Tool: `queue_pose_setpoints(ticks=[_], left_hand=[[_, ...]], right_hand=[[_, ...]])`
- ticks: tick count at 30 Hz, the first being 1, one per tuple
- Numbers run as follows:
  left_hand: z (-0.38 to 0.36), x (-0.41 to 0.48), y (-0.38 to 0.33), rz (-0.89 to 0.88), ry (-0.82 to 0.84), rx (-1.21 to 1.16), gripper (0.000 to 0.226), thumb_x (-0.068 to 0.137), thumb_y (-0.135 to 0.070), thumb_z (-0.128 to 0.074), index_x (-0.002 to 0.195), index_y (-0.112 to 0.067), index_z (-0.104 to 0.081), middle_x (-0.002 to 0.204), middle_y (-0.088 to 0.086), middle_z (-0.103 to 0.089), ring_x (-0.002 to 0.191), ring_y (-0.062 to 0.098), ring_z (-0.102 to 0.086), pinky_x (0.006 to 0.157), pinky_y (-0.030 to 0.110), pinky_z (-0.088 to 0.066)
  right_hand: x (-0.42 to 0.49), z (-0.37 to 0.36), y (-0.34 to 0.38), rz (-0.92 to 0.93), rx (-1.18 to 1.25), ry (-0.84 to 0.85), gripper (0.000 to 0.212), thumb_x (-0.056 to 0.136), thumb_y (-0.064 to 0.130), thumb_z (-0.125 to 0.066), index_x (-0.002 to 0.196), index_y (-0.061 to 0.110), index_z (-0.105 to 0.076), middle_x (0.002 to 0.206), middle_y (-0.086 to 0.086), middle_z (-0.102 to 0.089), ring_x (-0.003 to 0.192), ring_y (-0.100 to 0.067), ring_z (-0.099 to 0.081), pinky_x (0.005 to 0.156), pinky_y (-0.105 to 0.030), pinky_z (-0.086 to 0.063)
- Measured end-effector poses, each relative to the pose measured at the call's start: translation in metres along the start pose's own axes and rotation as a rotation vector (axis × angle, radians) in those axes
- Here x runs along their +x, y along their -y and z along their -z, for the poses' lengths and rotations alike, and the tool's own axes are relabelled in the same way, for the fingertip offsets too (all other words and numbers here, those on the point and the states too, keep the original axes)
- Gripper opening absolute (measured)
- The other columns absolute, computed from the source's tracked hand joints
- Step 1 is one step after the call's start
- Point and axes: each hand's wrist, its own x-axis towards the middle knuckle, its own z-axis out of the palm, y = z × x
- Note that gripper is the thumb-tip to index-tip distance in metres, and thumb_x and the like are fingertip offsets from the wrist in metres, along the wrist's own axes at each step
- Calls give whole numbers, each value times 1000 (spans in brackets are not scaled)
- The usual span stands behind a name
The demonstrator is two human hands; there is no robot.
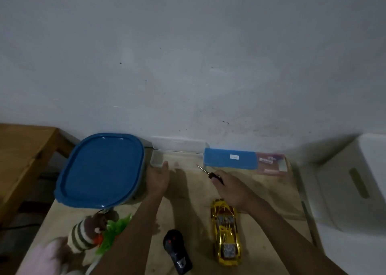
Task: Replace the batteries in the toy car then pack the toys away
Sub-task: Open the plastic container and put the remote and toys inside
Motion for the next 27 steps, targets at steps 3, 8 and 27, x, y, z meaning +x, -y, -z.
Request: queue_pose_setpoints(ticks=[3,8,27], left_hand=[[1,20,13,-2,37,-17,52,99,-39,-52,136,-3,-49,124,20,-63,120,37,-58,104,49,-46],[3,40,33,-27,115,23,65,99,-55,-38,154,-23,-26,135,14,-59,124,35,-55,106,49,-42],[5,39,31,165,266,-182,82,90,-75,-29,140,-13,-49,131,10,-61,119,28,-58,102,44,-46]], right_hand=[[40,-15,17,30,-182,24,21,103,34,-38,105,20,-54,85,1,-58,77,-16,-56,68,-35,-47],[102,-47,35,65,-367,-37,26,101,27,-38,117,16,-55,111,-7,-57,99,-25,-56,83,-41,-50],[109,-73,57,167,-713,-565,56,88,39,-51,139,17,-49,135,-1,-54,126,-20,-48,112,-49,-34]])
